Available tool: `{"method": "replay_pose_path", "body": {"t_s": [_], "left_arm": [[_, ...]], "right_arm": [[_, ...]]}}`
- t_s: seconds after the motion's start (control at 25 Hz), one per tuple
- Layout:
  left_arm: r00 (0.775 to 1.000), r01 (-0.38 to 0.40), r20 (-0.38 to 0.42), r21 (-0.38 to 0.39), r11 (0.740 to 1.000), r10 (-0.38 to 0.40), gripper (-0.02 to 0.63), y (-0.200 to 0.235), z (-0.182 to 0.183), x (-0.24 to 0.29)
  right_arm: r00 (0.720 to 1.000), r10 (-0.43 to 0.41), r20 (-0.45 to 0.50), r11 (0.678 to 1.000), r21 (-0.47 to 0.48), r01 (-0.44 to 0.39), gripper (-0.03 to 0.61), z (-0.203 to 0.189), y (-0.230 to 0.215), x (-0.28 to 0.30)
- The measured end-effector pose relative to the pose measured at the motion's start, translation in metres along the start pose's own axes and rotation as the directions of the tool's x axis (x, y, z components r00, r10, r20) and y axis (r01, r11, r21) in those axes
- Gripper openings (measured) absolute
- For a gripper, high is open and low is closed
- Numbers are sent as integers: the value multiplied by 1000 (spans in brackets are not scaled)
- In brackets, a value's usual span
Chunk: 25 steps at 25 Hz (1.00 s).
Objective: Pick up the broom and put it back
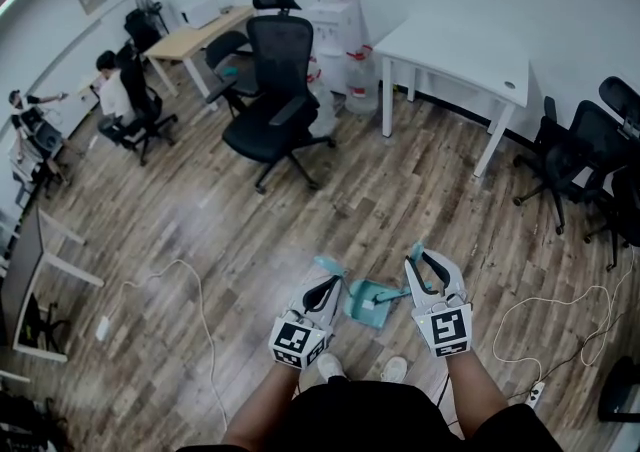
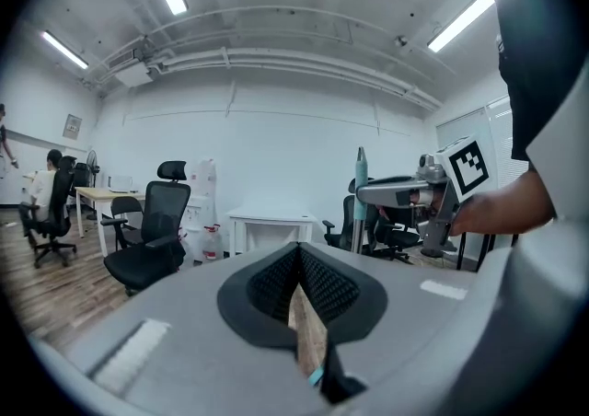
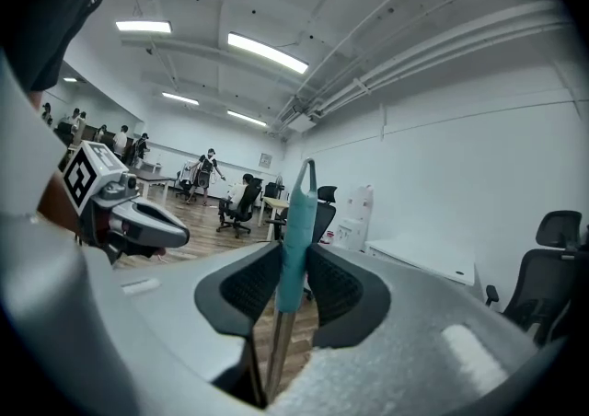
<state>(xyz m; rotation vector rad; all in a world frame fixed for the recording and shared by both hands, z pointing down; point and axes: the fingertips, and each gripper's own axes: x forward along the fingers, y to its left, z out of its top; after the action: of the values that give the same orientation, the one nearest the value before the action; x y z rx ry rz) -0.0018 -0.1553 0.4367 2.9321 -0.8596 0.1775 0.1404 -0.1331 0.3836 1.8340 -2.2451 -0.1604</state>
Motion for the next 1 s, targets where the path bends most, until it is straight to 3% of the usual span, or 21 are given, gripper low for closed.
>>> {"method": "replay_pose_path", "body": {"t_s": [0.32, 1.0], "left_arm": [[999, -37, 20, -50, 998, 38, 15, 8, 3, -3], [988, -154, -54, -137, 979, 148, 15, 34, -41, -17]], "right_arm": [[996, 20, -88, 1000, -21, -22, 100, -41, 13, 6], [955, 43, -292, 995, -76, -68, 104, -134, 31, -22]]}}
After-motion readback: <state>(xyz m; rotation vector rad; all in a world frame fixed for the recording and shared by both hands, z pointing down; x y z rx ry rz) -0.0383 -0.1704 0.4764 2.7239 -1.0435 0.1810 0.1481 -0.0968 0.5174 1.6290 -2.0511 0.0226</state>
